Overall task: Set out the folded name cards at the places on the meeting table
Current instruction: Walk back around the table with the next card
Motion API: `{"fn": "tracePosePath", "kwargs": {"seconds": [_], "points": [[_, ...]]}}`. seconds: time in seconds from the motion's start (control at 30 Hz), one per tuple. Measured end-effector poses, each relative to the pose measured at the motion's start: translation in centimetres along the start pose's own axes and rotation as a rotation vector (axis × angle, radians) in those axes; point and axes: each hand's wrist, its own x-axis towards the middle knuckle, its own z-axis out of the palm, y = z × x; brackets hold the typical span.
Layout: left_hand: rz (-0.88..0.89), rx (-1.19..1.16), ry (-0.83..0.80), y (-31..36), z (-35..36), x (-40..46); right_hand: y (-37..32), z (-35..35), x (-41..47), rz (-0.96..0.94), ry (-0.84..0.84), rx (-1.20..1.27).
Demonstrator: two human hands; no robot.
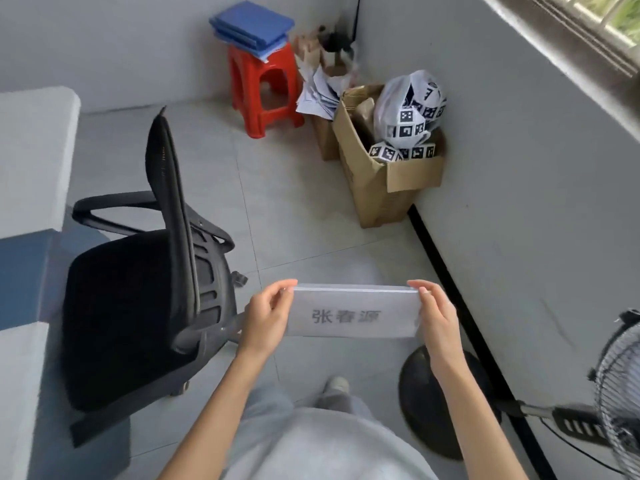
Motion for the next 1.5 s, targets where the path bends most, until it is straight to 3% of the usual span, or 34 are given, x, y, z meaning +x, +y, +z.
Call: {"fn": "tracePosePath", "kwargs": {"seconds": [0.27, 0.73, 0.97, 1.2, 1.5], "points": [[-0.014, -0.011, 0.090, 5.3, 2.8, 13.3, -4.8, 2.4, 15.1, -0.011, -0.061, -0.010], [-0.044, -0.001, 0.273, 14.6, -3.8, 42.1, -18.8, 19.3, 43.0, -0.090, -0.263, -0.095], [-0.160, -0.059, 0.477, 15.8, -8.6, 54.6, -24.2, 31.6, 55.5, -0.125, -0.434, -0.161], [-0.272, -0.194, 0.794, 18.2, -15.4, 65.8, -33.5, 48.1, 67.9, -0.283, -0.791, -0.316], [-0.423, -0.290, 1.134, 16.7, -26.6, 73.3, -42.0, 70.2, 70.4, -0.429, -1.183, -0.380]]}}
